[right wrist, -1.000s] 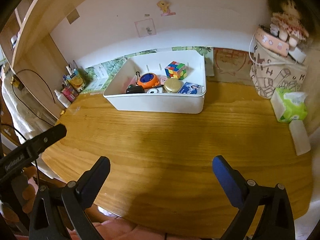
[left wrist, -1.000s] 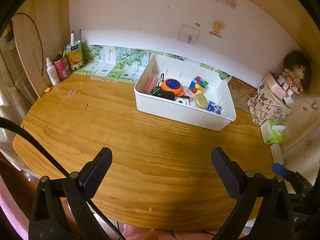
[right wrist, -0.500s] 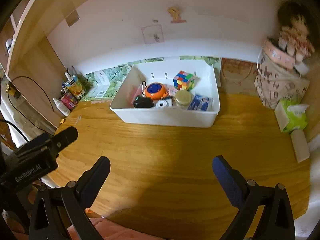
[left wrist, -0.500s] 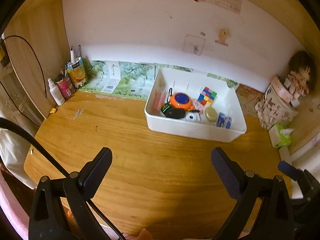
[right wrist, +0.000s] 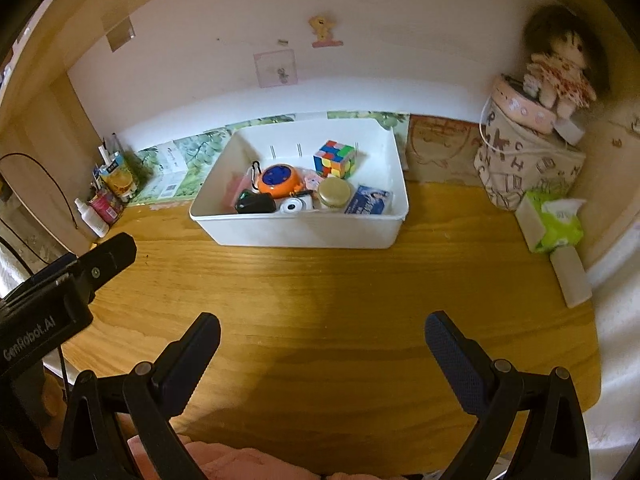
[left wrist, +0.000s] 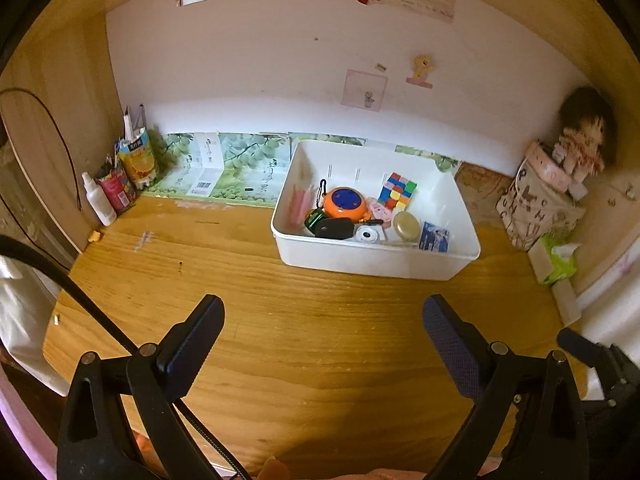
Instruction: Organize rigid objects
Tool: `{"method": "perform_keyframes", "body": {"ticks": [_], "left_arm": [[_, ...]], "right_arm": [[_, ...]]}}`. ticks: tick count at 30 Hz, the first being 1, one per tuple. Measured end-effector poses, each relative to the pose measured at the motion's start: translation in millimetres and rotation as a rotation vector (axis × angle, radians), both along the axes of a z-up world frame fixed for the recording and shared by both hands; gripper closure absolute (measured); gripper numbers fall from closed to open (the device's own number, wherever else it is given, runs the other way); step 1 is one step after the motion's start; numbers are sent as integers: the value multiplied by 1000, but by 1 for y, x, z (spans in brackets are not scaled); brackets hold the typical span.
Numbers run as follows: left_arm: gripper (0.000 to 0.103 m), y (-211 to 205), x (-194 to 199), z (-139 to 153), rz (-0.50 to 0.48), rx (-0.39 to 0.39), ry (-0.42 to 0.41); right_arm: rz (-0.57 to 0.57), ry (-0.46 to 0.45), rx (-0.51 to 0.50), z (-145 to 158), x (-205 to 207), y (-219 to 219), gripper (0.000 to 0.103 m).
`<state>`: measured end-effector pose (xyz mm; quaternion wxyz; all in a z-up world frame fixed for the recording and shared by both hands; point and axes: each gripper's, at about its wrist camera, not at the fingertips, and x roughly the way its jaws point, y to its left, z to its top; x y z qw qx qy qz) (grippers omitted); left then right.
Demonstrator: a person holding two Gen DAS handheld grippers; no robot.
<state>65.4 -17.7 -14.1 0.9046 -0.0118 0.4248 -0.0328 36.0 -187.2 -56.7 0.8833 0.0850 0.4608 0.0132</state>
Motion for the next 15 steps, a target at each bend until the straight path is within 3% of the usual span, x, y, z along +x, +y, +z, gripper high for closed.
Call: {"method": "perform_keyframes", "body": {"ticks": [15], "left_arm": [[1,-9,-6,0,-44,39,12]], "right_arm": [[11,-3,15,-1,-12,5,0]]}}
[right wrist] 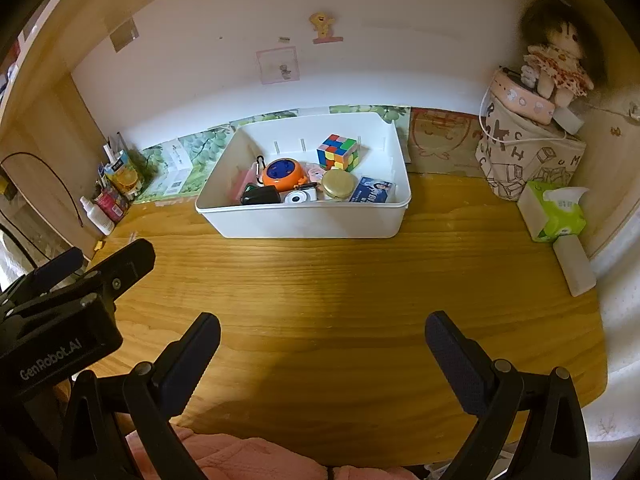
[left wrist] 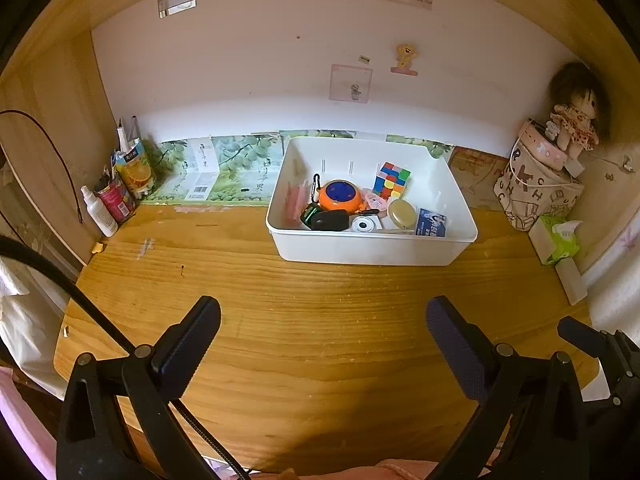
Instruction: Organize rigid objects
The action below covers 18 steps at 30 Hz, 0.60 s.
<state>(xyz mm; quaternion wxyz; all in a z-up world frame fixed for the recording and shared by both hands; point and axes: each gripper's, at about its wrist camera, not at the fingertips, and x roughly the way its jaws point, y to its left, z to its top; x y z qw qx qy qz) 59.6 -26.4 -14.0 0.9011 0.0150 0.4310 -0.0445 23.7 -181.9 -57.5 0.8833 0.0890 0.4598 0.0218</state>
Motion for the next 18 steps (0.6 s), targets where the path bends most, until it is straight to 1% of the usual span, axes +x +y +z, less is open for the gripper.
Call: {"method": "perform_keyframes", "body": {"ticks": [15,18], "left_arm": [[1,-4,-5,0,-26,11,-5],[1,-6,-7,2,-33,25,-16]], "right_arm": [[5,0,1,1,-4,4,0],[4,-1,2,1,-4,4,0]]}}
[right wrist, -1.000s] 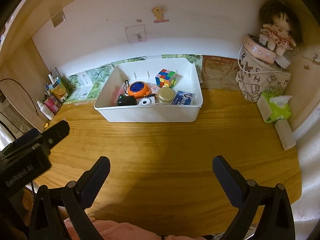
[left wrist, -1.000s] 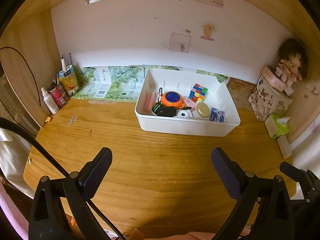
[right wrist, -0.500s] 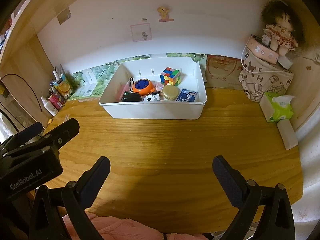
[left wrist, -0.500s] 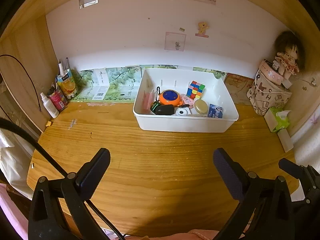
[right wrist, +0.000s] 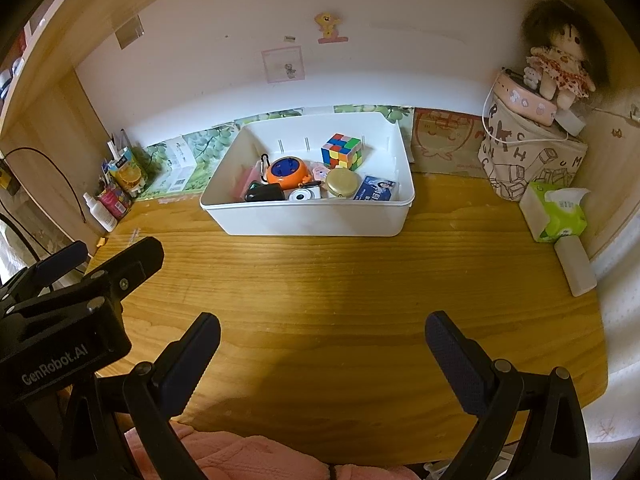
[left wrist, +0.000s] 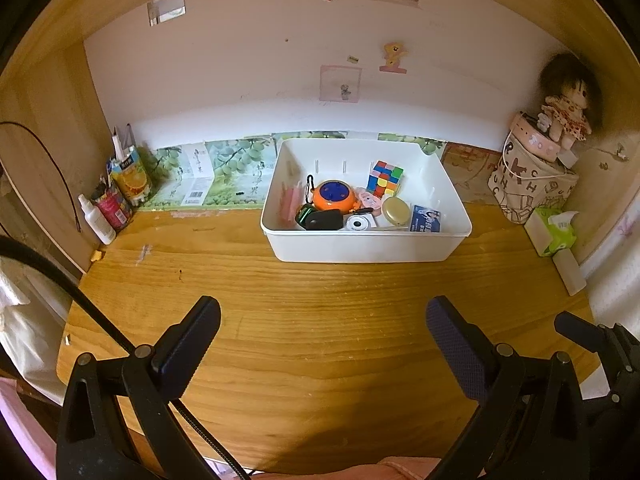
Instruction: Organize rigid objects
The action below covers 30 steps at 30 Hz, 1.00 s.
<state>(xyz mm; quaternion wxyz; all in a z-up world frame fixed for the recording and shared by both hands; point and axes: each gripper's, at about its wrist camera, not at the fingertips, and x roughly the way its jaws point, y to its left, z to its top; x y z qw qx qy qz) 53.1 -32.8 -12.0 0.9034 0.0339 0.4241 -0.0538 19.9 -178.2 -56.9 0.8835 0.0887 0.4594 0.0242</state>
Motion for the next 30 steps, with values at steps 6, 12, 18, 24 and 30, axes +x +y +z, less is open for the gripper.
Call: {"method": "perform_keyframes", "body": {"ticks": [6,12,18,24,30], "left_arm": [[0,-4,-3,3,-11,30,-28],[1,-4,-4,4,-6,31,-32],[1,-3,-5,3,-4,30,-31],[1,-3,-4,4,0,34,-32],[0,-2,-3,3,9,31,-22]], "right_arm": [[-4,4,8,-1,-1,0,0],[-4,-3,6,-1,-1,-2,0],[8,4,3,-1,0,0,0],[20,13,-7,-2,2,3,0],[21,21,-11,-3,2,3,0]]}}
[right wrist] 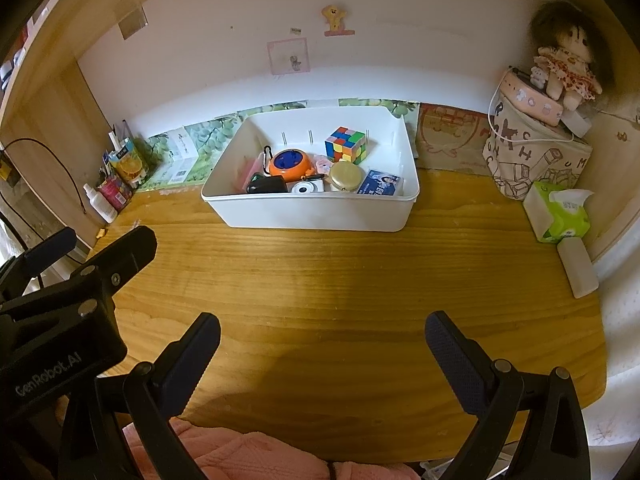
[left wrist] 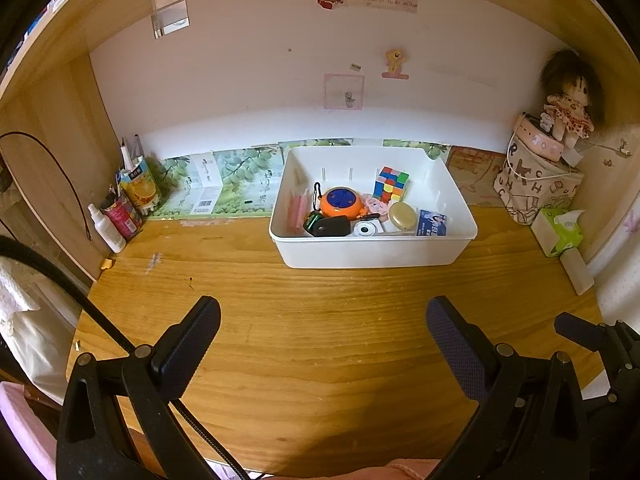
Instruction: Organize rigid objects
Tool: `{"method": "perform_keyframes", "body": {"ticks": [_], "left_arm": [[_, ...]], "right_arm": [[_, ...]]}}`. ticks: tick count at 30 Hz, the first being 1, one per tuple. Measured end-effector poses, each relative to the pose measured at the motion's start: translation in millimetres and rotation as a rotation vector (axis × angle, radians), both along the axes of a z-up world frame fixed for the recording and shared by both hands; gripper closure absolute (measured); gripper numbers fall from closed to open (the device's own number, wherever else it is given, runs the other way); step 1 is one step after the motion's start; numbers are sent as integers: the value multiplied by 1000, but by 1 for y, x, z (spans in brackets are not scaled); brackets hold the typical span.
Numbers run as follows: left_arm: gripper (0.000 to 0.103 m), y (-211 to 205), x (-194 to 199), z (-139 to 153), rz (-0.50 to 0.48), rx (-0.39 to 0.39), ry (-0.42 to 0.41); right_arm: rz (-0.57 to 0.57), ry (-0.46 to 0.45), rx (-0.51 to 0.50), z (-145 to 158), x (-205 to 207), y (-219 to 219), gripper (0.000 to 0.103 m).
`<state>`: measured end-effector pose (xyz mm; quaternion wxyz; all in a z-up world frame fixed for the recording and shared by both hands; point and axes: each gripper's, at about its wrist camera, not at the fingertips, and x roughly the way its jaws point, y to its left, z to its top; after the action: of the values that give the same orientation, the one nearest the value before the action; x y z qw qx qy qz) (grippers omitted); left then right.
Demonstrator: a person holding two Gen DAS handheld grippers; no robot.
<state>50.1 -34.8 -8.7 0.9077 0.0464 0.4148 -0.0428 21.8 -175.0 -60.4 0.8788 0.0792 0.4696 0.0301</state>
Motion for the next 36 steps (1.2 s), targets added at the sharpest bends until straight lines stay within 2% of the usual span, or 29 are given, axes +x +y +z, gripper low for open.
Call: {"method": "perform_keyframes", "body": {"ticks": [36], "left_arm": [[1,-1,3,-1,-5,-4,5]], "right_arm": [[8,19,-12,-4,-1,5,0]]}}
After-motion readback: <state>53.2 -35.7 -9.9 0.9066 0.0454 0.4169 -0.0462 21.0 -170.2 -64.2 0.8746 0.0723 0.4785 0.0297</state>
